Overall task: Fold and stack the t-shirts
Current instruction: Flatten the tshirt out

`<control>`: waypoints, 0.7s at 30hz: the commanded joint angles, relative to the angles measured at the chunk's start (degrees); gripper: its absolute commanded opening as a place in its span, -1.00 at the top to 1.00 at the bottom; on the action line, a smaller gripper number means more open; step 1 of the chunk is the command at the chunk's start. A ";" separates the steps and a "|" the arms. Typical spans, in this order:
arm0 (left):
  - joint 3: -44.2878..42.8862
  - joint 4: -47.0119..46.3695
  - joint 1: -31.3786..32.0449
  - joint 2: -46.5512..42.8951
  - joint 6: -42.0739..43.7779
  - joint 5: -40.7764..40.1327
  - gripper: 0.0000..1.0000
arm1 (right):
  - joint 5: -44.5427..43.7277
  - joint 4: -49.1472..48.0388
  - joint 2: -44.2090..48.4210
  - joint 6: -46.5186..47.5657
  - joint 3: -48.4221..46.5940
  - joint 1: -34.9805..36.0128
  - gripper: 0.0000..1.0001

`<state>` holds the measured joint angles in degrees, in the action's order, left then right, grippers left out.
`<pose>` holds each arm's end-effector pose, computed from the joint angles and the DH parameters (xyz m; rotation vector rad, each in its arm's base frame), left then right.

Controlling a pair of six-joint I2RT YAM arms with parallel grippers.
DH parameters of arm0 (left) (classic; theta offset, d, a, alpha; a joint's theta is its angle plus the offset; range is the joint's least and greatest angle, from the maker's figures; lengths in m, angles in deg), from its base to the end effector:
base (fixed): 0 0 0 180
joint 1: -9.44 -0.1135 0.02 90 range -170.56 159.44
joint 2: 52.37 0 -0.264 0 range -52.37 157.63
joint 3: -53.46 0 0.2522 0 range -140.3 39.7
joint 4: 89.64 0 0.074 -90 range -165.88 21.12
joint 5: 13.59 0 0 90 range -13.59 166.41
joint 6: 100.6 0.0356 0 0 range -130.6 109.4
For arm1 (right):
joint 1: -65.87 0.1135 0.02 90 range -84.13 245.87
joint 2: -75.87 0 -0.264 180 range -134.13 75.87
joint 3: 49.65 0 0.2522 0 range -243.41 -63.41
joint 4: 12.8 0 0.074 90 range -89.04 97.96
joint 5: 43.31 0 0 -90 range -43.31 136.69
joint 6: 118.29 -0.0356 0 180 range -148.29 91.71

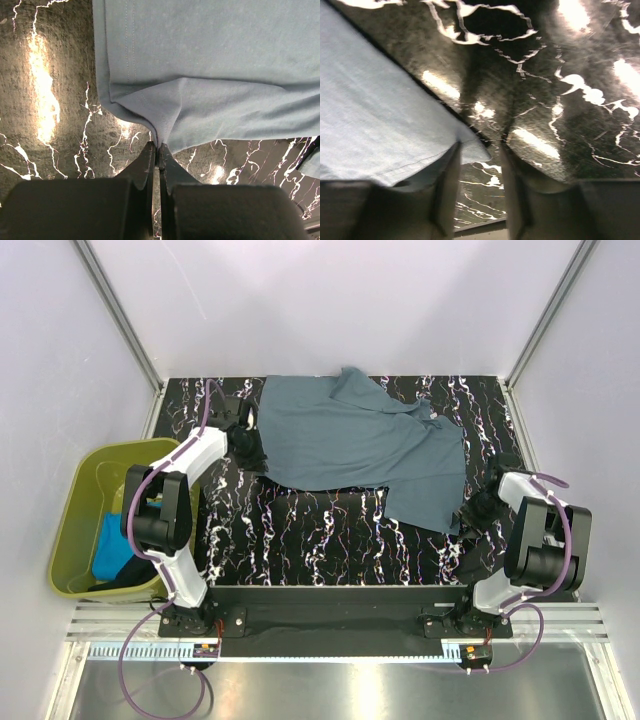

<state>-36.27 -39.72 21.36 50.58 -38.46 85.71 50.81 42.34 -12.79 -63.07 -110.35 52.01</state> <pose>0.3647 -0.0829 0.2158 -0.3252 2.7044 -0.4295 0.2431 -0.0573 0.1505 1.2431 2.7666 0.1405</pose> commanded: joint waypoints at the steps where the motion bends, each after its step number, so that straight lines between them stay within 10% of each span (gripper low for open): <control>1: 0.47 -1.71 -0.32 -1.79 0.61 1.69 1.00 | 2.37 -7.02 -2.92 -0.64 1.06 -0.02 0.19; 10: 1.69 -1.71 -0.32 -3.11 0.44 1.60 1.00 | 5.11 -9.22 -4.41 1.73 -0.87 -0.02 0.97; 21: 2.23 -1.88 0.47 -8.82 -0.27 0.02 1.00 | 4.15 -1.32 3.32 2.44 -13.69 -0.02 1.00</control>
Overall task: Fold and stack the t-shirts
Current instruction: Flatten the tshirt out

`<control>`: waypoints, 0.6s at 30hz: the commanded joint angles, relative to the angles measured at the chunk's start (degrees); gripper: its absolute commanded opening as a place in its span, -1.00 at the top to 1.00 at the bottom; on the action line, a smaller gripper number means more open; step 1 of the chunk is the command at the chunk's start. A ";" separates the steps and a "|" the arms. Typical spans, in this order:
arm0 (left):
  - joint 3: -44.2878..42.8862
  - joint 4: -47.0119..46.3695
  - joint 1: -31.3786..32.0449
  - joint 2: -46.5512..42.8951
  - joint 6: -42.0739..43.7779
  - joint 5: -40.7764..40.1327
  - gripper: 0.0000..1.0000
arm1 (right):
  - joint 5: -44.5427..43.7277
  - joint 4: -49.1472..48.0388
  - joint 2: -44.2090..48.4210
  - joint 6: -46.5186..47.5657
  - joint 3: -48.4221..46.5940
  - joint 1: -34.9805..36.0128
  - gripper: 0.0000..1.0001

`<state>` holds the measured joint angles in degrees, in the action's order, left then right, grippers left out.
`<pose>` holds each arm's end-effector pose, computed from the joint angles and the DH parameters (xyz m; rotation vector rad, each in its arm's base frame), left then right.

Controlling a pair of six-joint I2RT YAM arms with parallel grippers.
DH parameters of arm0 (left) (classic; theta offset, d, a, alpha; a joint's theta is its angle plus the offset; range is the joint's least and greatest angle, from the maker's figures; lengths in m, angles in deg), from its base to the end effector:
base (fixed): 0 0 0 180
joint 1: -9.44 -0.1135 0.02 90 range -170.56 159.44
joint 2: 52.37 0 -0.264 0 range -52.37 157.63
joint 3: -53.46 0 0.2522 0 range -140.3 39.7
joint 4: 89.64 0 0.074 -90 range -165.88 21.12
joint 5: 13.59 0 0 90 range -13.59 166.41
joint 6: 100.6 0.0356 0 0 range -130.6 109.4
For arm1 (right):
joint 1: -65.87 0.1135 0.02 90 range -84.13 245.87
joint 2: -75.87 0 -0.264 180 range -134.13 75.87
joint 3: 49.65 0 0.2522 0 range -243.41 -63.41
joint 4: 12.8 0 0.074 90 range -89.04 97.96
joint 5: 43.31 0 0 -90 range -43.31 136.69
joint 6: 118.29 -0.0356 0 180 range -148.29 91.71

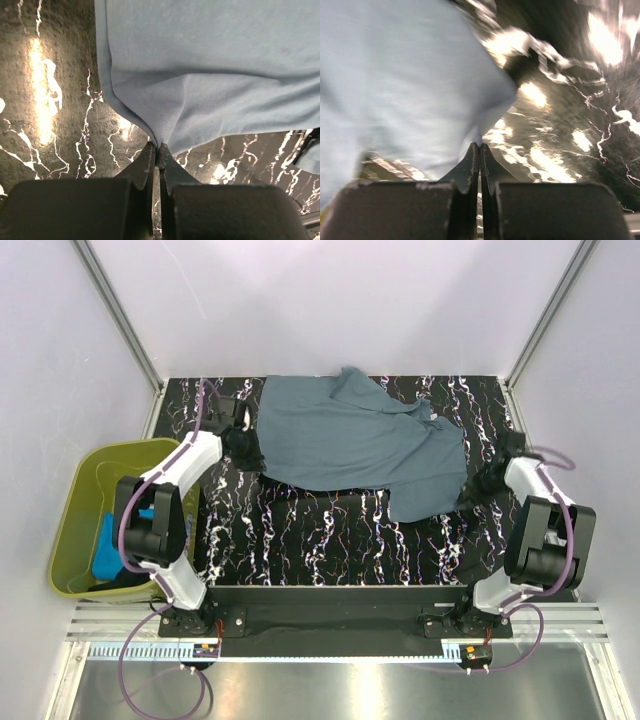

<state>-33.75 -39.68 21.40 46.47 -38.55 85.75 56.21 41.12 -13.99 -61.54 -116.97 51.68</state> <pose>0.3505 -0.0802 0.2275 -0.3198 2.6782 -0.4400 0.2708 -0.0624 0.1747 1.1488 2.6864 0.2973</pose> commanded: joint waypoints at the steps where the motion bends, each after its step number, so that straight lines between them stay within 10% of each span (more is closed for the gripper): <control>1: -0.46 -1.93 0.60 -5.24 -0.27 -0.46 1.00 | -1.69 0.35 4.61 1.26 -11.35 0.31 1.00; 18: -17.76 -3.68 0.87 -21.76 -0.37 -7.95 1.00 | -10.91 2.21 12.25 3.28 -55.56 -3.21 1.00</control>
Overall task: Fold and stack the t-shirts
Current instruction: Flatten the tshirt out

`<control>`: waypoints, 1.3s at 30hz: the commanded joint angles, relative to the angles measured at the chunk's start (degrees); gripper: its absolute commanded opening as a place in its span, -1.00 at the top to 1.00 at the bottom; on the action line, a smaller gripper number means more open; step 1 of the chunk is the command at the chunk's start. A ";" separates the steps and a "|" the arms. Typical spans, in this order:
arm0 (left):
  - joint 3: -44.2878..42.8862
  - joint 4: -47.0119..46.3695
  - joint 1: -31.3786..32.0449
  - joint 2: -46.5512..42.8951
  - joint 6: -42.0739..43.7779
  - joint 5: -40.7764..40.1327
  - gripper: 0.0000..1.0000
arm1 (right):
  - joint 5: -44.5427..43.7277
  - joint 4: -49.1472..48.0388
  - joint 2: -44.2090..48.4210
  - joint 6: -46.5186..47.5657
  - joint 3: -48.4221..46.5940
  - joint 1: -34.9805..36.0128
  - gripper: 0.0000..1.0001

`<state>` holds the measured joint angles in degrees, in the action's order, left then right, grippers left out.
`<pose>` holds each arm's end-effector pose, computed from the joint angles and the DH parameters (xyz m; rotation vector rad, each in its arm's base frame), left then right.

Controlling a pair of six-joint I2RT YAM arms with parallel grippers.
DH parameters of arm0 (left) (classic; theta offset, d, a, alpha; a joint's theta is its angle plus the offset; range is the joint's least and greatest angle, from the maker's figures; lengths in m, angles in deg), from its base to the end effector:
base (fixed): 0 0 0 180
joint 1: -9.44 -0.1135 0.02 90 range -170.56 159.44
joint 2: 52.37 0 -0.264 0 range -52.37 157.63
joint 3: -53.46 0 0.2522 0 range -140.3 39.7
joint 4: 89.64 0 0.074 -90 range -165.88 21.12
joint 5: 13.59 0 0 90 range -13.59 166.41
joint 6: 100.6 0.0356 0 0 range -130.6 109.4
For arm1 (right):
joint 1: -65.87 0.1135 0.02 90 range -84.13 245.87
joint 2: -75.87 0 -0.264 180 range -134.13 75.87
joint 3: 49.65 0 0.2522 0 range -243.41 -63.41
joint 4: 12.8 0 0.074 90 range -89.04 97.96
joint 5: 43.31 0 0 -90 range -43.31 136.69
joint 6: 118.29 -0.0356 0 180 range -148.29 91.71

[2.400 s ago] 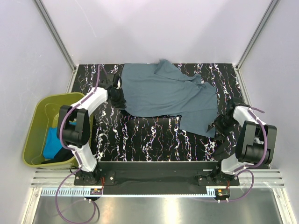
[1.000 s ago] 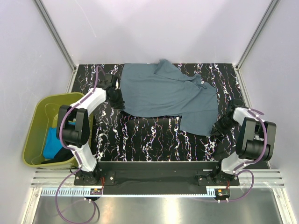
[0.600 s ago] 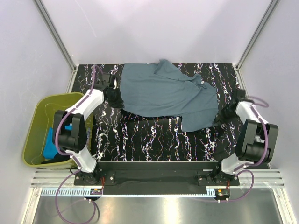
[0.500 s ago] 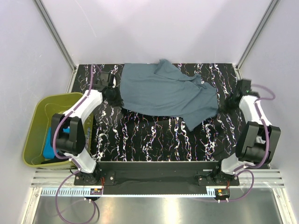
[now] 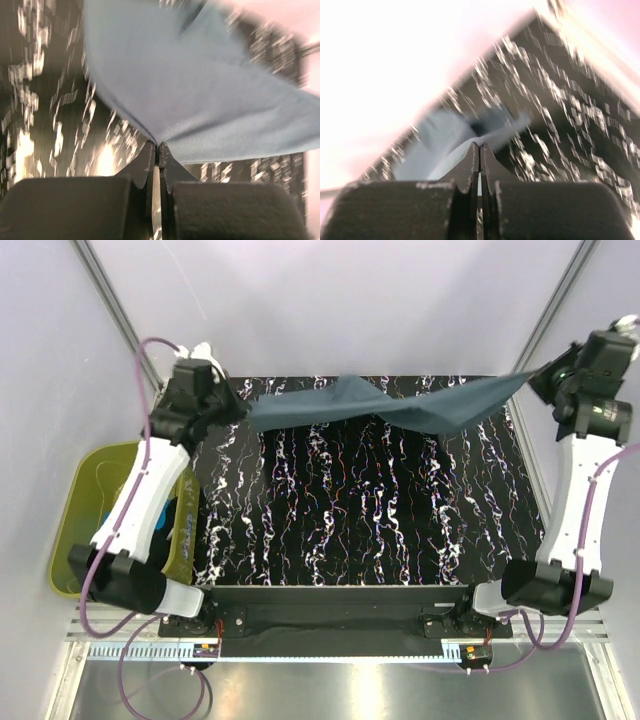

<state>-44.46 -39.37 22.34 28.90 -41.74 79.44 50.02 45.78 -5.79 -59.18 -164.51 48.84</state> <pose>0.3045 -0.0717 0.3860 -0.3178 2.1764 -0.4959 0.2795 -0.0835 0.4659 0.7860 1.8601 0.2123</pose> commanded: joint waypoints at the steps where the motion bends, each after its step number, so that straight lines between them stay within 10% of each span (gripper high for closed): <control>1: -8.90 -4.43 0.01 -5.24 3.53 -0.92 1.00 | -5.26 -2.80 4.24 0.92 -10.24 -0.36 1.00; 9: -31.57 -7.33 0.19 -7.53 7.76 2.33 1.00 | -9.66 -5.00 3.88 5.22 -34.66 -0.36 1.00; 15: -39.59 -7.33 0.19 -11.57 5.03 5.50 1.00 | -11.68 -8.95 11.60 10.14 -35.32 -0.36 1.00; 29: -23.35 -9.88 0.19 -19.31 3.11 -2.76 1.00 | -6.24 -11.50 19.01 9.72 -26.88 0.34 1.00; 39: -3.82 -23.50 0.10 -4.85 4.06 -6.63 1.00 | -1.14 -36.55 8.94 6.29 6.60 0.34 1.00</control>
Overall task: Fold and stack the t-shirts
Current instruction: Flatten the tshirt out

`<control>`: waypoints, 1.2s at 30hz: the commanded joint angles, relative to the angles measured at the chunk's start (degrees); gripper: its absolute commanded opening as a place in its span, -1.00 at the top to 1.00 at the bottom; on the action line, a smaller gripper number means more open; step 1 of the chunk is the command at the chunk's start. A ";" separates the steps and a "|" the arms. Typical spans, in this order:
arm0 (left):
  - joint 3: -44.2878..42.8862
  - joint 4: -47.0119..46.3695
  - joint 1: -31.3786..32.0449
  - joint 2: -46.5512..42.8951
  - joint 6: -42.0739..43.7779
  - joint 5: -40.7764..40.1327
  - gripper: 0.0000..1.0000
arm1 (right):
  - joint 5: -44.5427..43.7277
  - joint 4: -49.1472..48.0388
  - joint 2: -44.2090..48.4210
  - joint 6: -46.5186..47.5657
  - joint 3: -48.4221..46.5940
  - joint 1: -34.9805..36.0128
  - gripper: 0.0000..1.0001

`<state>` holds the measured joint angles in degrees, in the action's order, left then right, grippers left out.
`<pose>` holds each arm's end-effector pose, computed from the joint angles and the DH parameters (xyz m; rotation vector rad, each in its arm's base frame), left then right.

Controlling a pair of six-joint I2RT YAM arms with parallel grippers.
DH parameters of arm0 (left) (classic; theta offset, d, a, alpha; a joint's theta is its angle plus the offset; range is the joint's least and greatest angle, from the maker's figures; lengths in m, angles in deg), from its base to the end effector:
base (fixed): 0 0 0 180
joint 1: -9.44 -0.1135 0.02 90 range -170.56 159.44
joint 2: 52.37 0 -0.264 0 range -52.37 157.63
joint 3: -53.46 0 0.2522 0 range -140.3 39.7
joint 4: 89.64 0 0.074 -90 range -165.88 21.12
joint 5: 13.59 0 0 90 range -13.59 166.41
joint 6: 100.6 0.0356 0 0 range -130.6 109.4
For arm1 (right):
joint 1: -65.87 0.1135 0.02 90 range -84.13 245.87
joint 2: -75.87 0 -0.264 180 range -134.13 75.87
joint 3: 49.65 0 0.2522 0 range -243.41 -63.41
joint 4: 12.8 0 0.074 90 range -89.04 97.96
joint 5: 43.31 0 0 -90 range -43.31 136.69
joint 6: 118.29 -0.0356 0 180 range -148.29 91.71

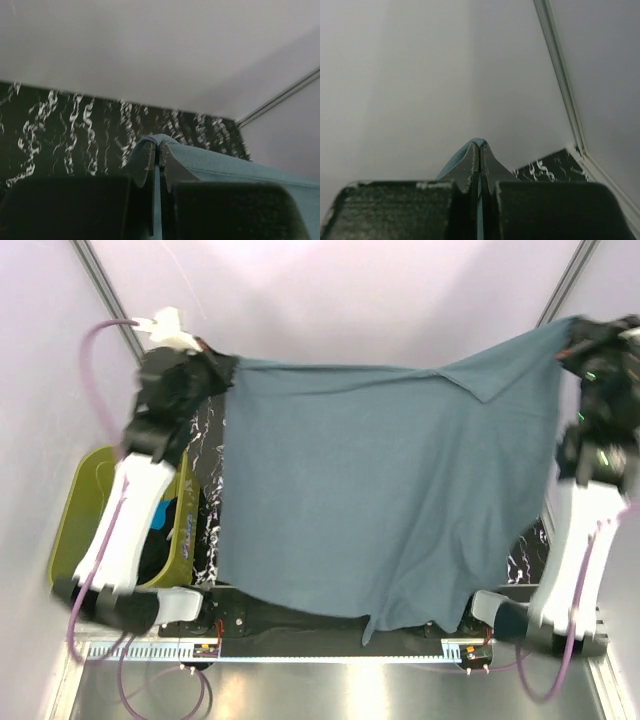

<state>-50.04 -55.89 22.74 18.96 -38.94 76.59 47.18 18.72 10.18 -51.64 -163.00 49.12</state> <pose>0.2516 -0.0596 0.4949 -0.2105 1.6139 -0.5651 0.1786 -0.0534 0.5710 0.4353 1.2141 0.1043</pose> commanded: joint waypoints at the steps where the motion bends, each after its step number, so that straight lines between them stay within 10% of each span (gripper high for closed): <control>1: 2.97 -9.33 -0.29 7.31 1.70 -3.96 1.00 | 2.14 -11.76 -9.17 -1.34 5.98 0.05 1.00; 15: -15.99 -13.39 -5.03 54.77 3.90 0.78 1.00 | 13.39 -22.51 -53.55 1.72 -0.93 1.98 1.00; 23: -19.34 -13.84 -7.32 55.68 4.26 2.45 1.00 | 12.87 -18.46 -55.78 1.30 -7.27 3.39 1.00; 36: -21.18 -14.54 -6.53 31.96 5.04 9.65 1.00 | 9.71 -10.20 -39.63 -0.99 -21.96 3.92 1.00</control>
<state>-67.09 -65.90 16.40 61.58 -35.77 83.89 59.33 9.89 -40.63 -52.19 -180.16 53.23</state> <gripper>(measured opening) 0.026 0.012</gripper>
